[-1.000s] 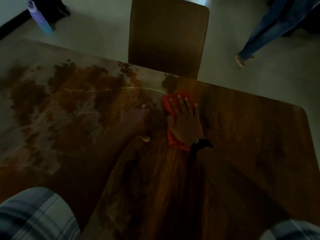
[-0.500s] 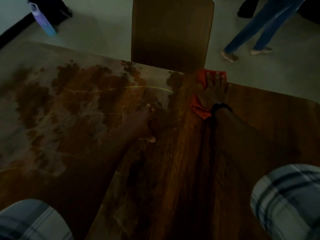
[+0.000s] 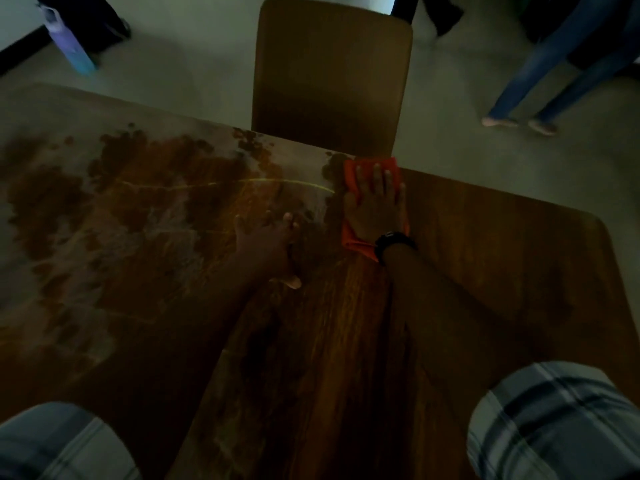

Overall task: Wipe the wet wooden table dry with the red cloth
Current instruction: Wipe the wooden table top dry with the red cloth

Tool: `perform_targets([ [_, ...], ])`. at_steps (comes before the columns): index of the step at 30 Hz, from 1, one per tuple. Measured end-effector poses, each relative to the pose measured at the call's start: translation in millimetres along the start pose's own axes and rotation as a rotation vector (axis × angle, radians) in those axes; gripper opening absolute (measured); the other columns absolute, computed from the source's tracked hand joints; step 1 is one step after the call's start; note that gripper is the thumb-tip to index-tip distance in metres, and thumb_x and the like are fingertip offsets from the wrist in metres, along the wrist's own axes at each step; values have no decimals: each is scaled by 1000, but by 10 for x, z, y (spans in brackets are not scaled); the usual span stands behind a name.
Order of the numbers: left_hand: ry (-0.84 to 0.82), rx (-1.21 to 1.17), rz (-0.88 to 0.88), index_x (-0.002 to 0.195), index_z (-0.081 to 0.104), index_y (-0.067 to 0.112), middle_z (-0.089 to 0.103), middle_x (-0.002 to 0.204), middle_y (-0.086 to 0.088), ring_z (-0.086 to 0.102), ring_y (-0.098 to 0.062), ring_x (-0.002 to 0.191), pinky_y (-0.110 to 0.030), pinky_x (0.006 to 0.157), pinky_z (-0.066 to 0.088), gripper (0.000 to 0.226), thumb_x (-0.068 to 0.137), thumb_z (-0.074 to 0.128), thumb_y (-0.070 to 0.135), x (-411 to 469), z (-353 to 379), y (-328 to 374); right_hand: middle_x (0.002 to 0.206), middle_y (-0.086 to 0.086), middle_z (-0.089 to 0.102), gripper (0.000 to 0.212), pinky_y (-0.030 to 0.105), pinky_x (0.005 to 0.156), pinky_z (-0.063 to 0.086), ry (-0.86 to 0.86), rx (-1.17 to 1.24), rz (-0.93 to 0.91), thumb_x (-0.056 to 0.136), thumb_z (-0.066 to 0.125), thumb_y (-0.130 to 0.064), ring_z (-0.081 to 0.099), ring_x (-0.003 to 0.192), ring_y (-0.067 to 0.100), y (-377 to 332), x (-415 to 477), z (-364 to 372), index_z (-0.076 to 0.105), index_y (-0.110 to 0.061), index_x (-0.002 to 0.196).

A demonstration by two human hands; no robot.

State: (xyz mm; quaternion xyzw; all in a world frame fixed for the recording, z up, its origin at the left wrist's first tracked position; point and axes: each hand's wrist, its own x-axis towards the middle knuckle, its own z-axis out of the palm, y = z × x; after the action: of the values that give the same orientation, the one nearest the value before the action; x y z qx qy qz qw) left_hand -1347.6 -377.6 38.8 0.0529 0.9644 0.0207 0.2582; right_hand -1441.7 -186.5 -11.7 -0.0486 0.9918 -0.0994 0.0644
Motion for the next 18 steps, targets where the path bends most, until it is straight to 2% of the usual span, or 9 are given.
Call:
perform_targets([
  [3,9,15,-10,153,4,27,-7,161,2,-9,-30,146,-70,106,-6,112,70,72,57,-49,15,10,166,8,-1,67,51,121,-5,7,-13,-73,95,11,-53,-3,152,28,-139,-361,99,6,-29,157],
  [5,70,-37,-16,151,13,32,0,161,2,-4,-31,147,-69,106,-5,103,71,73,54,-118,75,10,165,8,1,73,51,121,-4,3,-27,-116,89,2,-54,0,152,28,-214,-670,146,6,-29,157],
  [7,167,-156,0,139,35,40,18,157,6,11,-30,145,-66,110,-1,73,76,71,48,-276,179,11,165,8,5,77,51,120,-3,11,-24,-162,86,-2,-55,3,152,29,-270,-1008,192,10,-28,157],
  [8,234,-197,0,133,41,43,26,154,6,17,-29,144,-63,113,1,58,80,64,48,-398,259,7,165,8,7,76,51,120,-1,13,-9,-182,87,1,-55,5,152,29,-288,-1193,225,12,-28,157],
  [9,305,-226,-24,135,41,41,28,153,7,18,-27,144,-60,115,2,53,85,55,49,-544,382,-9,164,8,10,73,52,121,1,20,1,-204,90,6,-54,8,152,29,-298,-1379,267,15,-27,157],
  [11,393,-275,-96,145,32,35,23,156,8,10,-24,146,-57,116,2,58,91,43,53,-893,642,-60,163,9,16,67,53,121,8,64,3,-235,94,19,-51,14,151,30,-289,-1786,360,22,-26,156],
  [14,381,-267,-99,146,28,37,18,156,14,8,-20,147,-56,116,7,62,90,39,60,-1532,1089,-148,163,9,17,65,53,120,10,119,8,-261,95,32,-49,14,151,29,-279,-2450,473,23,-26,156],
  [16,382,-251,-17,142,40,32,31,152,8,19,-24,144,-59,112,17,65,84,35,60,-1944,1345,-202,164,8,13,67,53,120,9,103,19,-288,95,35,-50,10,152,28,-318,-2903,518,20,-27,157],
  [18,388,-206,52,137,48,28,44,146,2,27,-26,140,-59,108,24,63,80,40,54,-2224,1541,-271,165,6,10,69,54,120,10,55,26,-340,95,37,-50,7,152,26,-338,-3261,534,17,-29,157],
])
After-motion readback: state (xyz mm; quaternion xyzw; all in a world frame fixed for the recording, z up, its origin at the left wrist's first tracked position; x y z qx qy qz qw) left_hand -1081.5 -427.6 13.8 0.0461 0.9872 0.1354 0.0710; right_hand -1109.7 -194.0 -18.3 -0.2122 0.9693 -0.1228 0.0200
